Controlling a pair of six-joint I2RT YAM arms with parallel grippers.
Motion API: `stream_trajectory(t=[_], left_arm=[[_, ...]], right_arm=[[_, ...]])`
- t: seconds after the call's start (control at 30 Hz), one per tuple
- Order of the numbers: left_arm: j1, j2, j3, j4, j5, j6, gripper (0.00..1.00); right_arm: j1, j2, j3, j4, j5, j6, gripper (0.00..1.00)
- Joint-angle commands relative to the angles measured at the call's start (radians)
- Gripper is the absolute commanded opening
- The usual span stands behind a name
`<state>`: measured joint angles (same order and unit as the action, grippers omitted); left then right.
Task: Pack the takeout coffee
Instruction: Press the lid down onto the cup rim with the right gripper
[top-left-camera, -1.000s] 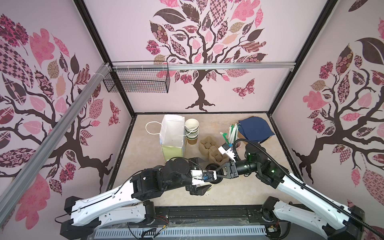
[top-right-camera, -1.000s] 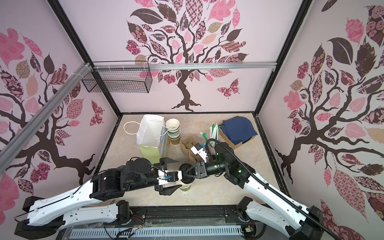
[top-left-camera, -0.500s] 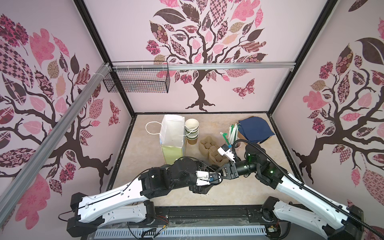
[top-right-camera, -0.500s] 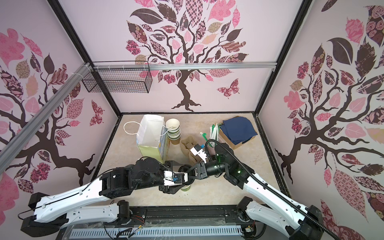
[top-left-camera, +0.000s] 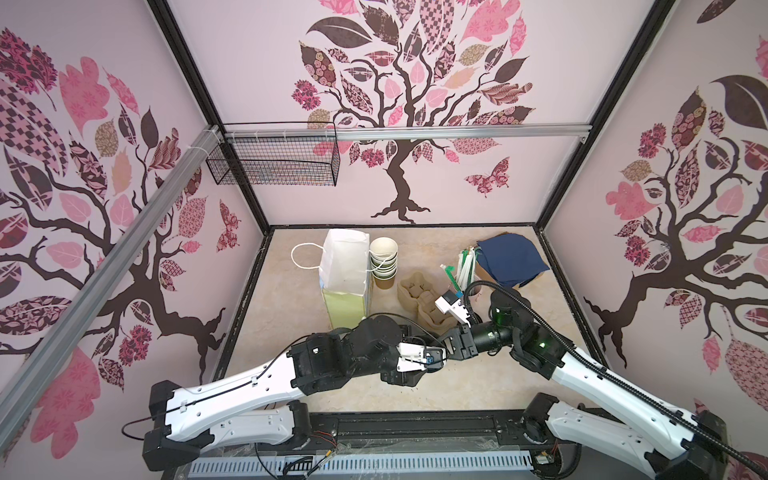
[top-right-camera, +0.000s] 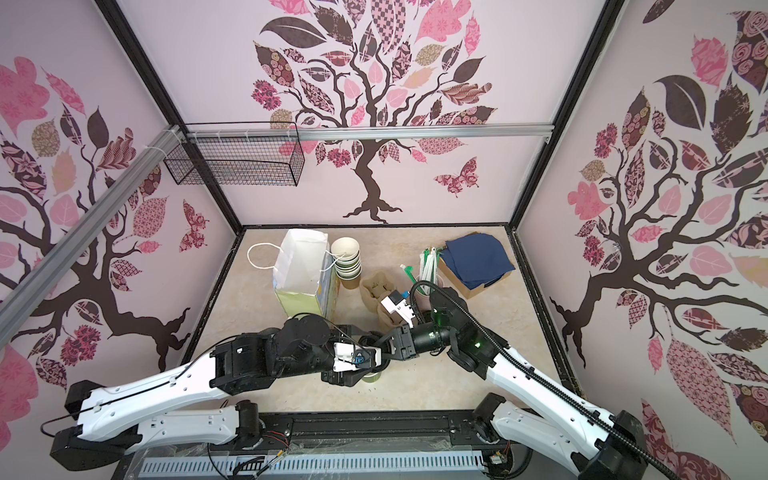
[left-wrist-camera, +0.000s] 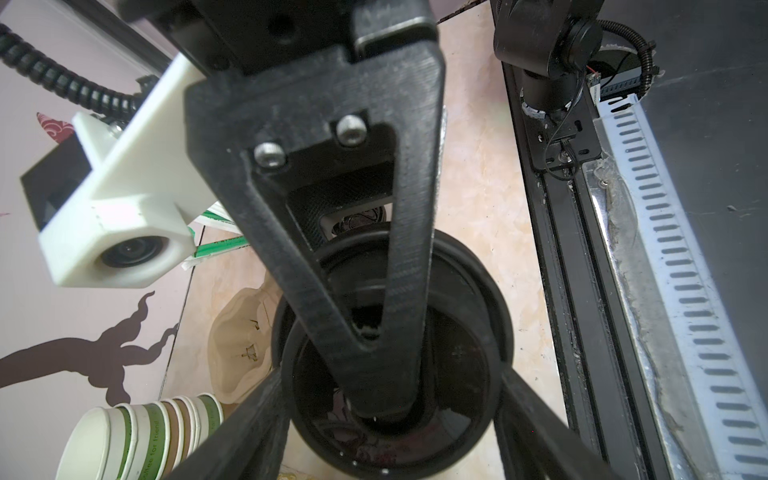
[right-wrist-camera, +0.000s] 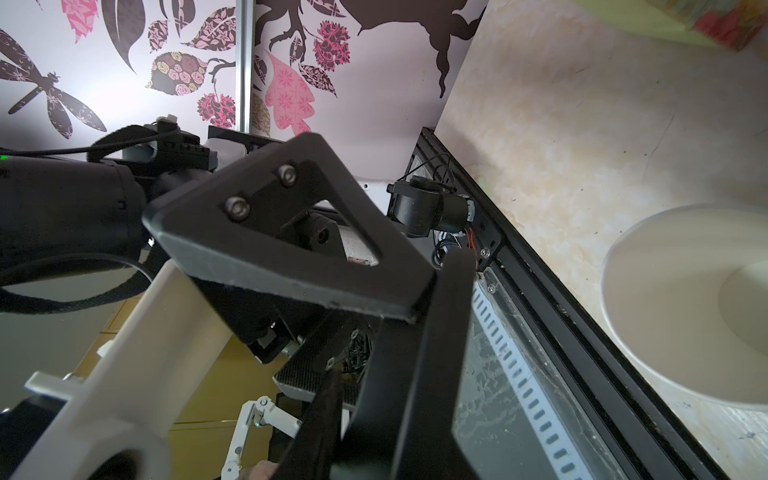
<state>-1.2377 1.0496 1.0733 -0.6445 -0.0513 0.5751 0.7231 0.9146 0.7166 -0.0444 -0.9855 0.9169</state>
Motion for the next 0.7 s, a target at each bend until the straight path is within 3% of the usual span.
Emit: stream_trajectory(t=[0.0, 0.23, 0.5, 0.67], left_arm=[[-0.003, 0.012, 0.037, 0.007, 0.016, 0.007, 0.78], [-0.003, 0.024, 0.036, 0.023, 0.014, 0.005, 0.8], [-0.003, 0.033, 0.039, 0.012, 0.001, 0.005, 0.73], [-0.004, 0.029, 0.043, -0.005, -0.001, -0.001, 0.66]], right_arm=[[0.001, -0.004, 0.014, 0.058, -0.031, 0.012, 0.14], [0.001, 0.012, 0.017, 0.086, -0.042, 0.023, 0.14], [0.001, 0.008, 0.008, 0.087, -0.04, 0.023, 0.14], [0.001, -0.002, 0.012, 0.052, -0.019, -0.003, 0.22]])
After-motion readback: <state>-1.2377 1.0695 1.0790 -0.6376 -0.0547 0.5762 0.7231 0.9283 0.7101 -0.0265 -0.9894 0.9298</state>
